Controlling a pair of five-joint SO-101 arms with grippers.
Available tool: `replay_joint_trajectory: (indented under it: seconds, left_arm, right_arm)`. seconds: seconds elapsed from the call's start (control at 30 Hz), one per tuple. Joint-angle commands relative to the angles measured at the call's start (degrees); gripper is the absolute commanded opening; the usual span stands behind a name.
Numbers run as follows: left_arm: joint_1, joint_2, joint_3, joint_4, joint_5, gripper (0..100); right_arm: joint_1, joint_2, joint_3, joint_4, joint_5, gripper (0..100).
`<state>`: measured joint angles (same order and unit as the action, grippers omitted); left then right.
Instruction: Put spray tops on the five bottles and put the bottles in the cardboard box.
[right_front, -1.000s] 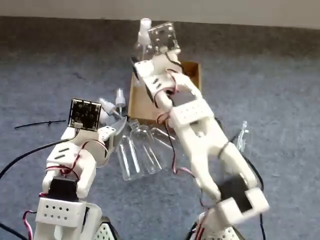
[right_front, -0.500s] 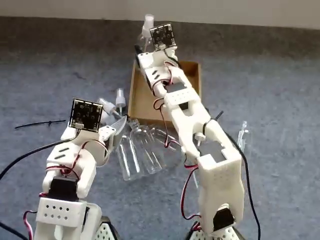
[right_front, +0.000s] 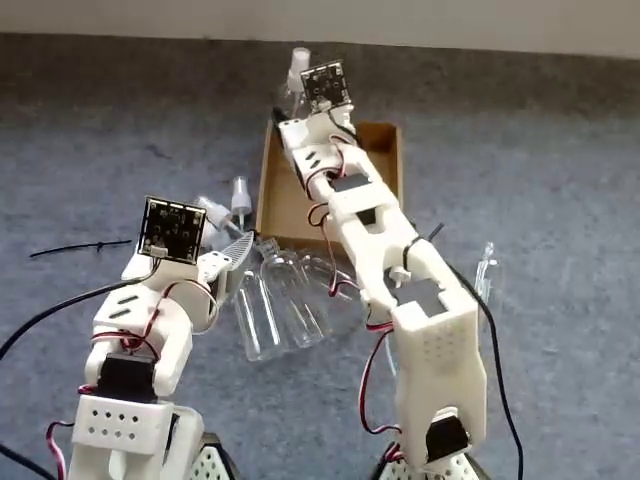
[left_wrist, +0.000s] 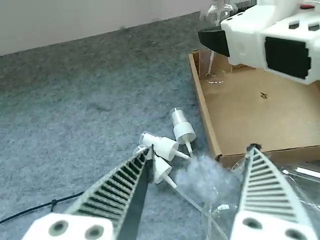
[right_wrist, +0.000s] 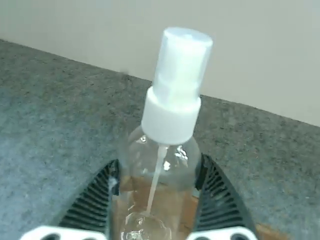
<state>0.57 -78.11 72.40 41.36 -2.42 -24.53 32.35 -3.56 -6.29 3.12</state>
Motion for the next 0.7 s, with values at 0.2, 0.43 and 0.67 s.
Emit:
replay_joint_trajectory:
  seconds: [0.2, 0.43, 0.67]
  left_arm:
    - [-0.66, -0.13, -0.40, -1.23, -0.35, 27]
    - [-0.66, -0.13, -0.40, -1.23, -0.35, 27]
    - [-0.66, -0.13, -0.40, -1.23, -0.35, 27]
  right_arm:
    - [0.92, -1.45, 7.78, -9.71, 0.62, 0.5]
    - [1.19, -1.27, 7.96, -9.80, 0.62, 0.9]
    - [0.13, -1.27, 8.13, -9.71, 7.30, 13.8]
